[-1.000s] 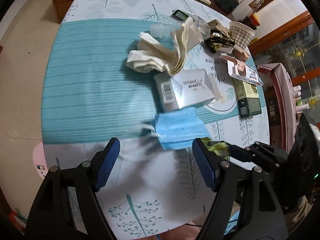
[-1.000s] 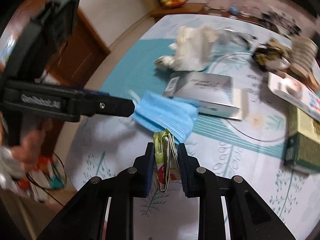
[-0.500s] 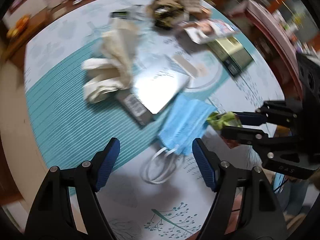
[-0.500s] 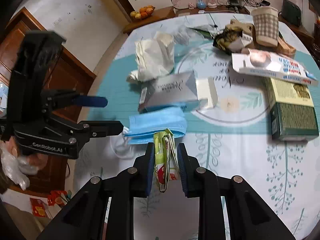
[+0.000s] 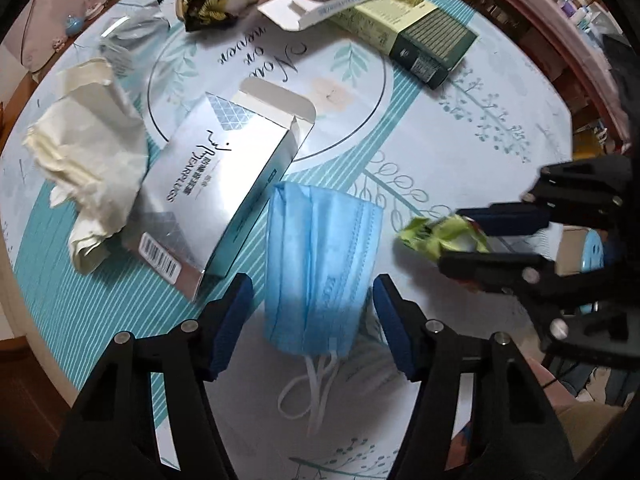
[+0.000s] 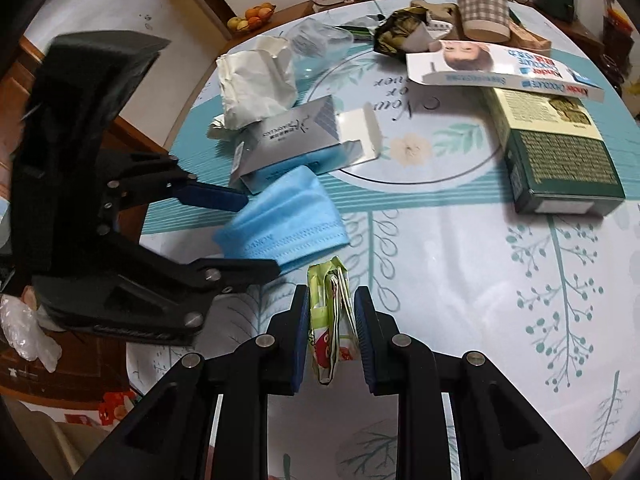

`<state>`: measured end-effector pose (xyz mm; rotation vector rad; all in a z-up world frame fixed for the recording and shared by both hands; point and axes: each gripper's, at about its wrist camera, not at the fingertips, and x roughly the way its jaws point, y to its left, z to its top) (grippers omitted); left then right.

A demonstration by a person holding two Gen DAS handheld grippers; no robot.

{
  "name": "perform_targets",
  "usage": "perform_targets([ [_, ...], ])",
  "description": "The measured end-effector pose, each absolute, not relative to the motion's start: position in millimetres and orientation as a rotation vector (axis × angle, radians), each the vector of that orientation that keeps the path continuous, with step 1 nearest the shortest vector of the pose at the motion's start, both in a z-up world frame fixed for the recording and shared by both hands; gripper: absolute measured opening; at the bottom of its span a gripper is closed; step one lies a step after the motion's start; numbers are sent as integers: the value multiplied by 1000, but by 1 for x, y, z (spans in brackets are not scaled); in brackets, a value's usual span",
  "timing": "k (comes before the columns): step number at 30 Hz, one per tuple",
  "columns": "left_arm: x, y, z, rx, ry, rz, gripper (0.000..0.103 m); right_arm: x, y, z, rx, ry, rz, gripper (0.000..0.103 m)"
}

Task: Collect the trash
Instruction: 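Grasp the blue face mask with the left tool while the right tool holds the packet, then carry the mask and packet down over the trash bin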

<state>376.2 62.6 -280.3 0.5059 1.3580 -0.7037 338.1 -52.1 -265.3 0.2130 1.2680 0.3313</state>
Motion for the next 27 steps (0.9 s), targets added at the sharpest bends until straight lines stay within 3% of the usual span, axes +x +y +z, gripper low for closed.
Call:
perform_targets([
  [5,373,51,-284,564,1336,-674,51,327,-63,-265,257,1267,300,22],
  [6,371,49,-283,571,1329,-675,45,322,-66,-265,266,1265,292,22],
  [9,368,45,-280,557,1330,-658,12,312,-71,-263,290,1261,278,22],
  [10,368,45,-280,549,1336,-645,9,307,-73,-261,300,1259,275,22],
  [19,340,54,-249,342,1317,-570,5,259,-94,-237,357,1212,257,22],
  [27,261,26,-201,229,1197,-545,5,201,-132,-203,420,1129,260,22],
])
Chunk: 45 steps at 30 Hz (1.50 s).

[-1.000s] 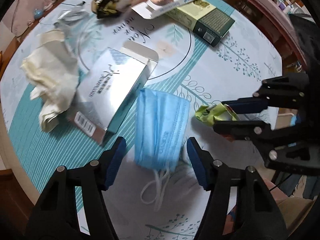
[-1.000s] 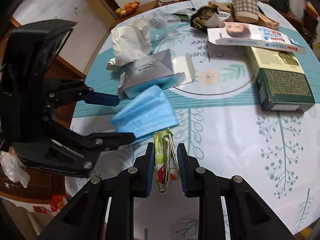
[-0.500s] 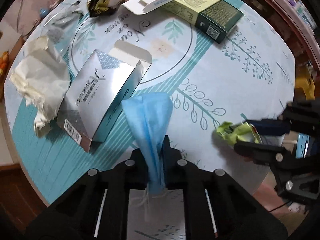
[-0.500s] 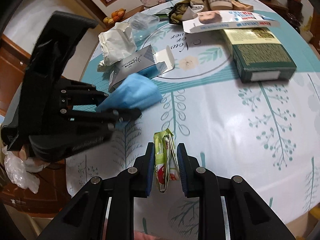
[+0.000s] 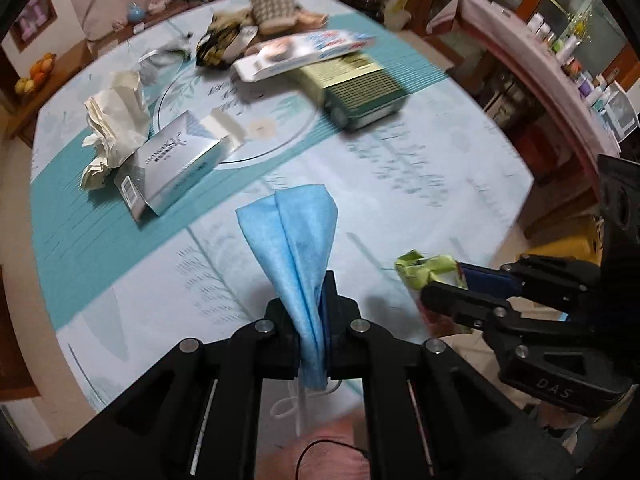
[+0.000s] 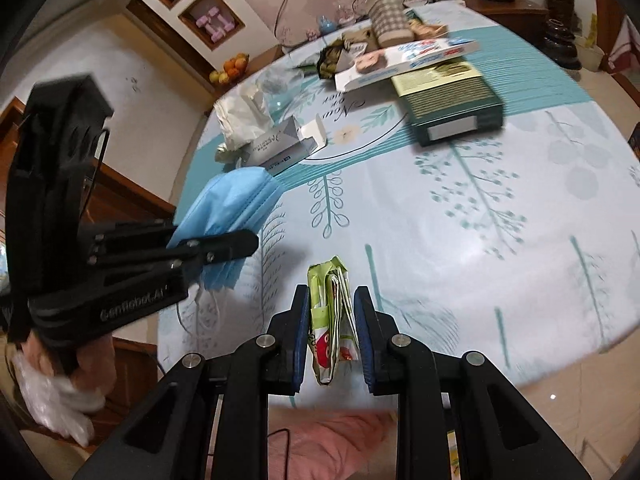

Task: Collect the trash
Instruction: 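Carry the mask and packet down over the trash bin, then open both tools to drop the mask and packet into the bin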

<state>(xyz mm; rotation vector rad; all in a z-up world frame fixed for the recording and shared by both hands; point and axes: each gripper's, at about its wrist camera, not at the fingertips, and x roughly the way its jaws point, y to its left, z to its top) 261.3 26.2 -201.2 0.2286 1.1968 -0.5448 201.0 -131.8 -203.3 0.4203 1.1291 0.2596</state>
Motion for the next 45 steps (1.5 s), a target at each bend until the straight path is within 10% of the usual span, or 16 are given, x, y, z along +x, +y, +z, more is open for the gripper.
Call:
perform_targets([
  [21,59,-50,-246,72,1141,-403,5,35,-220,-238,441,1207,308,21],
  [30,50,-48,-359,79,1229,-331,7,25,-227,-363,510,1321,229,22],
  [35,59,-43,-429,27,1303,-312,32,30,-232,-452,563,1372,172,24],
  [45,76,-35,-535,-28,1409,-265,45,45,-237,-571,653,1400,51,56],
])
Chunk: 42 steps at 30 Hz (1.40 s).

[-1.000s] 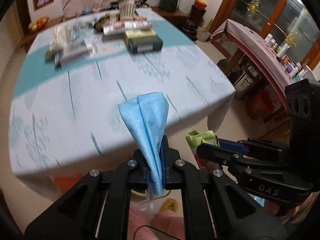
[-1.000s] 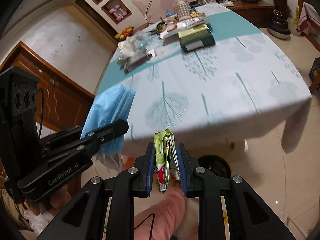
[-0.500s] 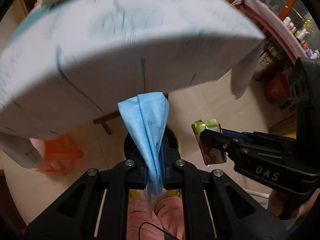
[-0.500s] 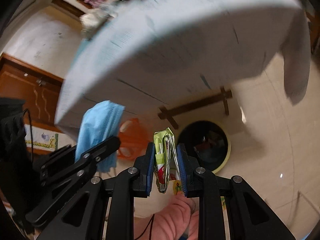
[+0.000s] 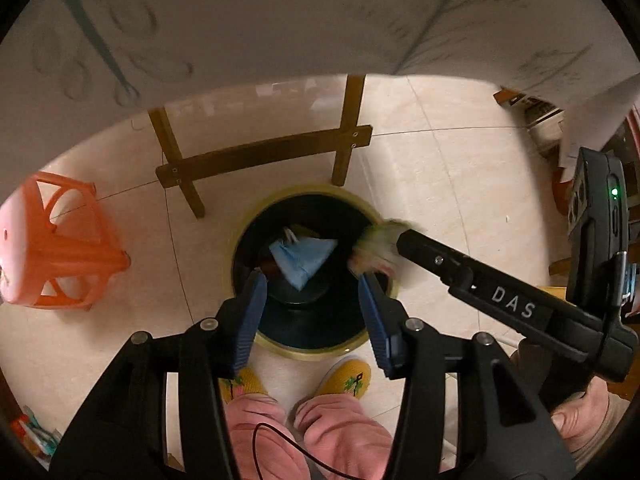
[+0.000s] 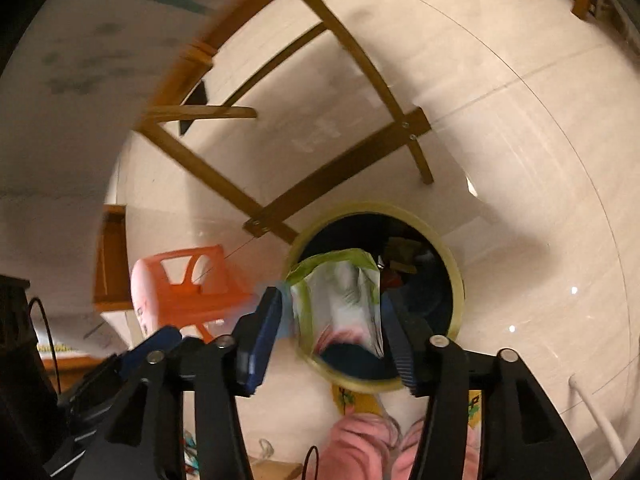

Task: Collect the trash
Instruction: 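Open both tools to drop the mask and packet into the bin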

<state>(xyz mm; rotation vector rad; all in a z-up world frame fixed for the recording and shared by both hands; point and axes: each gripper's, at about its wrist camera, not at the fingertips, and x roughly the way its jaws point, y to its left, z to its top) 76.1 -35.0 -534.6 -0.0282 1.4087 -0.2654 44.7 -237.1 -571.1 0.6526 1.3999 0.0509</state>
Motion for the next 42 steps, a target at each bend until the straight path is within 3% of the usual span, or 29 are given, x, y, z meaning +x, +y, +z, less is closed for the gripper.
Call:
perform_targets([
  [3,77,-36,-540,-18,1409,-263,45,48,-236,-580,647,1399,49,63],
  [11,84,-34,-523,-6,1392,-269,45,53,-225,-568,562,1401,55,63],
  [20,57,-30,-441,17,1370,-289,45,38,-224,-495,520,1404,55,63],
  [31,33,-12,-260,75,1229,-294,45,15,-222,-316,453,1315,147,63],
  [42,29,6,-101,98,1019,-215,45,26,-213,-136,311,1054,294,63],
])
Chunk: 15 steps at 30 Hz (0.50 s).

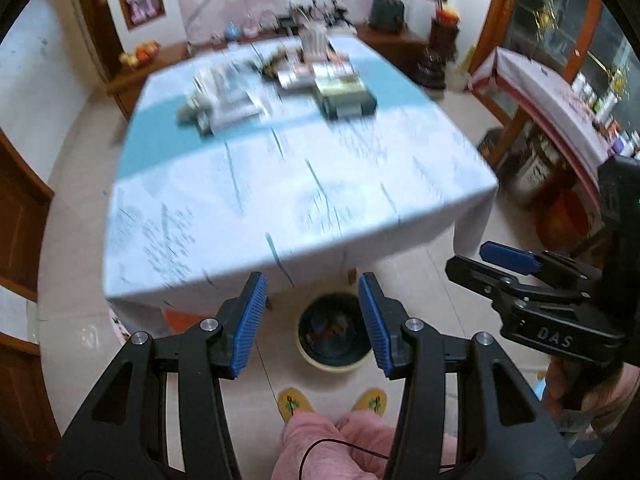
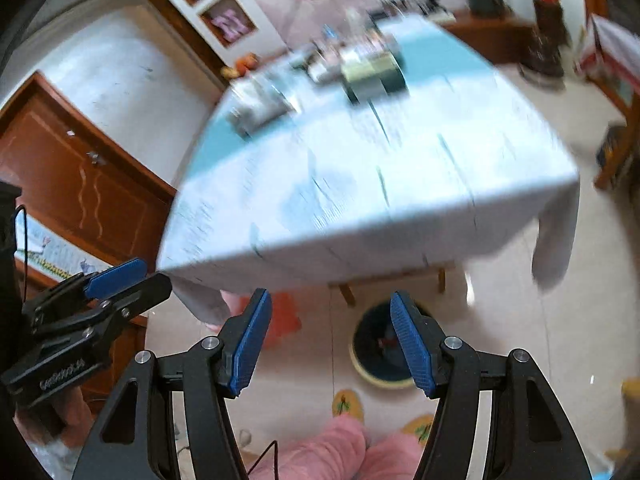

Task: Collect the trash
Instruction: 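Open both tools to drop the mask and packet into the bin, then grasp the white tissues with the left tool while the right grasps the silver earplug box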

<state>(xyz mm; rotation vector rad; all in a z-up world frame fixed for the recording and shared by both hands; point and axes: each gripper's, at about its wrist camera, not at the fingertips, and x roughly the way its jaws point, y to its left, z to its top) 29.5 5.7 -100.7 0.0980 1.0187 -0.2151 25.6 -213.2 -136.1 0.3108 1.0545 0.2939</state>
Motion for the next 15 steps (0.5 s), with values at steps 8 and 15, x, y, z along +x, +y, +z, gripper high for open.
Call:
perform_targets([
  [8,38,23,-15,73,861,-137,52,43,-196,-55,270,933,359,69],
  [15,68,44,16,81,808,-100,54,75,-182,-24,280,885,342,70],
])
